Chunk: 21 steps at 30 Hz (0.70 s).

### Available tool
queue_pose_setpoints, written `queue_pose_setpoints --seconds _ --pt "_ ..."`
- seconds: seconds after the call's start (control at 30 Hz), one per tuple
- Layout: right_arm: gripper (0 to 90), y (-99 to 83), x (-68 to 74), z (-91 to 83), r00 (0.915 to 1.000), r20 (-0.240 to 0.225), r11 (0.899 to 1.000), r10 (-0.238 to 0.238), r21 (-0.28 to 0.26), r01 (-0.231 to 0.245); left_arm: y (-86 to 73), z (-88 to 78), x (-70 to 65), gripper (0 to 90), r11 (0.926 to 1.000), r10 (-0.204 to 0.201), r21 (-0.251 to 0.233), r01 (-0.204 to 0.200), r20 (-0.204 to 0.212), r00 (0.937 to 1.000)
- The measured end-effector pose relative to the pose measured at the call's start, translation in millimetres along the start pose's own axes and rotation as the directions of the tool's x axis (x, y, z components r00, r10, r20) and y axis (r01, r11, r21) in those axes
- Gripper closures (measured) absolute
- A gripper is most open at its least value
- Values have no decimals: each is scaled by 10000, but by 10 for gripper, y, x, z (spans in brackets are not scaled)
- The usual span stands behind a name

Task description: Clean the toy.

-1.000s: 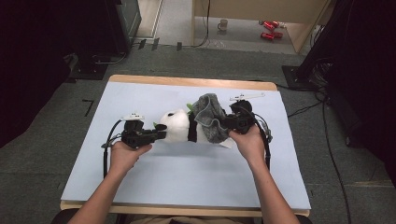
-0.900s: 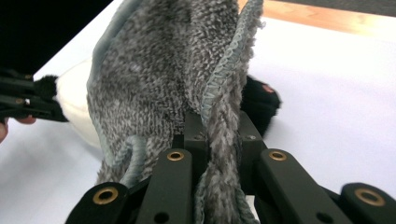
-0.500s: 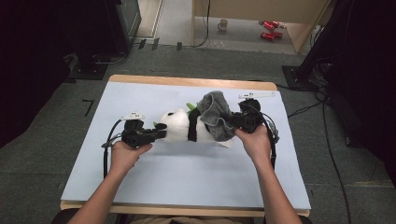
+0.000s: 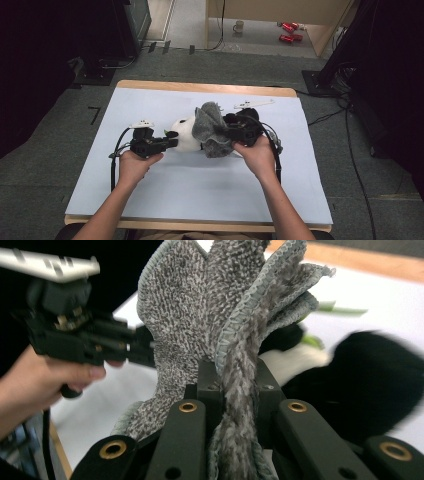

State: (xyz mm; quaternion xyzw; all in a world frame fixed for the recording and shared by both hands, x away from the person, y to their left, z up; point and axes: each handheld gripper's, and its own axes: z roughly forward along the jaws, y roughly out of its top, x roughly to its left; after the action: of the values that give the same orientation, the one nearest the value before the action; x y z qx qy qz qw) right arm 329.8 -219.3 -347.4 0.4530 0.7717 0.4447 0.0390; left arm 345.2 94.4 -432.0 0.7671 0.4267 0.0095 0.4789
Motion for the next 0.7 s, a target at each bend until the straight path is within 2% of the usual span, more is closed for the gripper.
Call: queue_pose_setpoints --seconds 0.17,0.33,0.47,0.53,0.6,0.7 --pt "806 -72 -34 199 9986 504 9985 -159 539 132 -11 -2 14 703 9998 144 -99 -145 -43 9999" --pt "806 -87 -129 229 9982 589 9991 95 398 -118 -35 -20 36 557 9972 637 -401 -636 13 9980" --pt "806 -47 -192 216 9972 741 9994 109 306 -132 -71 -15 60 408 9863 1530 -635 -1522 70 9882" --pt "805 -32 -216 218 9975 692 9994 149 296 -170 -93 16 70 351 9772 1989 -752 -1987 -40 9800" --pt "805 -17 -243 214 9974 694 9995 208 230 -225 -101 54 84 315 9750 2085 -775 -2084 -73 9780" --pt "805 6 -291 204 9968 732 9993 305 171 -319 -108 130 139 284 9760 2014 -856 -2003 34 9795"
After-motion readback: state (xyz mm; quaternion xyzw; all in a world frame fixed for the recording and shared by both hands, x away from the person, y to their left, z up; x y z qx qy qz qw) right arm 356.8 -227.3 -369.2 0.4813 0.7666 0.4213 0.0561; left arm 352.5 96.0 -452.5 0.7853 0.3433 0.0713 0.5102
